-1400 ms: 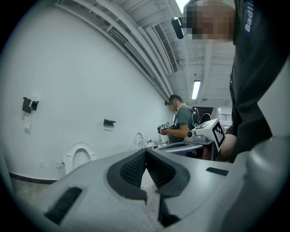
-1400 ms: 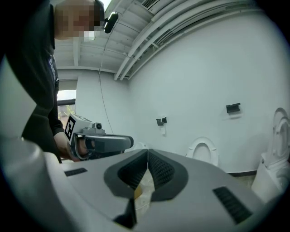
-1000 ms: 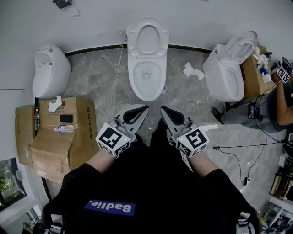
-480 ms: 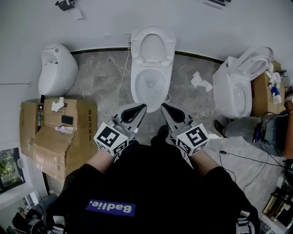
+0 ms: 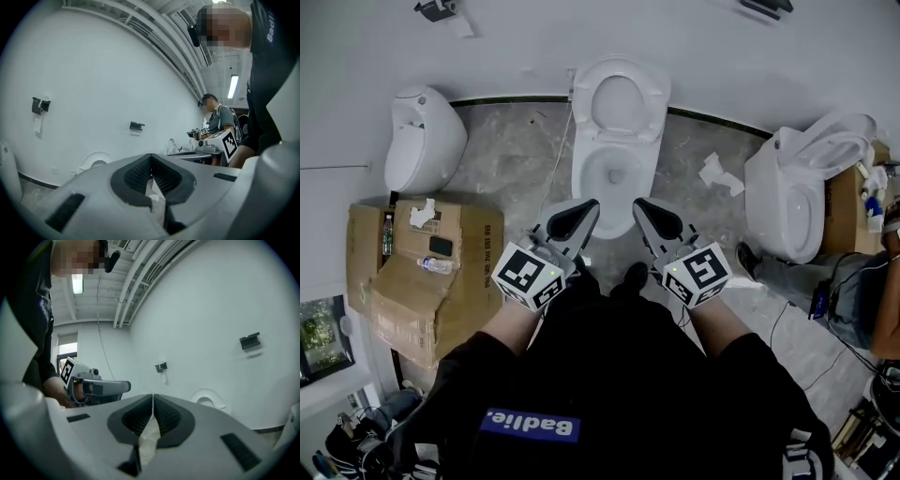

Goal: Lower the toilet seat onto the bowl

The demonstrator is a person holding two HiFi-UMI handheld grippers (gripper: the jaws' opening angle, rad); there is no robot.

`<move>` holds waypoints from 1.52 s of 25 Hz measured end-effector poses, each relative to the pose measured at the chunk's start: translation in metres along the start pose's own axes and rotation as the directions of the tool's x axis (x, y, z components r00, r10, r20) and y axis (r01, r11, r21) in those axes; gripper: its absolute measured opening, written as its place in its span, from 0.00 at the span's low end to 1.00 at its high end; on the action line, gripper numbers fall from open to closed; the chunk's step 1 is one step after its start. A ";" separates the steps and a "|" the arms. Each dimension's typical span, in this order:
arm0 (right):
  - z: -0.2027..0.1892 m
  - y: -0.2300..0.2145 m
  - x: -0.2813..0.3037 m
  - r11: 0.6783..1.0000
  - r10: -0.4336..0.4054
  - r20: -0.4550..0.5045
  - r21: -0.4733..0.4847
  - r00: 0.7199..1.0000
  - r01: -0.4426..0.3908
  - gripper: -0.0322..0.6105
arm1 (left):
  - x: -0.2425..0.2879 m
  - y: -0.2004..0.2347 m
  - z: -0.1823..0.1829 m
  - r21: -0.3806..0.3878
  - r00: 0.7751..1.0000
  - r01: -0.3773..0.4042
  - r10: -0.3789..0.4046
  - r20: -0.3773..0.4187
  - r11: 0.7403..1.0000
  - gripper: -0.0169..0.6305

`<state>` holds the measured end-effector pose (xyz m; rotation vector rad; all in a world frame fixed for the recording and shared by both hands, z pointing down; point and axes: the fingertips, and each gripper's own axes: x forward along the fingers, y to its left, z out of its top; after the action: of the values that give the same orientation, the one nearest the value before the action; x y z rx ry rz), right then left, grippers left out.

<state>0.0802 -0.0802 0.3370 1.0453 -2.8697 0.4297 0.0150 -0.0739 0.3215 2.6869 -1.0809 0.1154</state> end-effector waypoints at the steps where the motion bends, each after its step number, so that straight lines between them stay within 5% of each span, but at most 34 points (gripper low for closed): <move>1: 0.001 -0.002 0.006 1.000 -0.009 -0.001 -0.004 1.000 0.009 0.10 | 0.001 0.007 0.001 -0.001 1.000 0.002 -0.002 0.001 1.000 0.05; 14: 0.016 -0.024 0.091 0.986 -0.163 -0.008 -0.029 0.987 0.163 0.10 | 0.017 0.113 0.006 0.021 0.996 0.091 -0.091 -0.005 0.996 0.05; 29: -0.016 -0.167 0.138 0.977 -0.215 -0.084 -0.034 0.973 0.213 0.10 | 0.100 0.212 -0.021 0.015 0.998 -0.068 0.068 -0.009 0.998 0.06; 32: -0.028 -0.196 0.147 0.973 -0.230 -0.105 -0.033 0.967 0.228 0.10 | 0.117 0.229 -0.029 0.009 0.996 -0.091 0.092 -0.014 0.996 0.14; 38: -0.048 -0.241 0.169 0.969 -0.247 -0.142 -0.047 0.959 0.242 0.16 | 0.154 0.260 -0.046 0.053 0.993 -0.099 0.102 -0.057 0.994 0.15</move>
<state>0.1018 -0.3488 0.4655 1.2852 -2.5685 0.4252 -0.0520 -0.3468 0.4413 2.6543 -1.2102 0.2415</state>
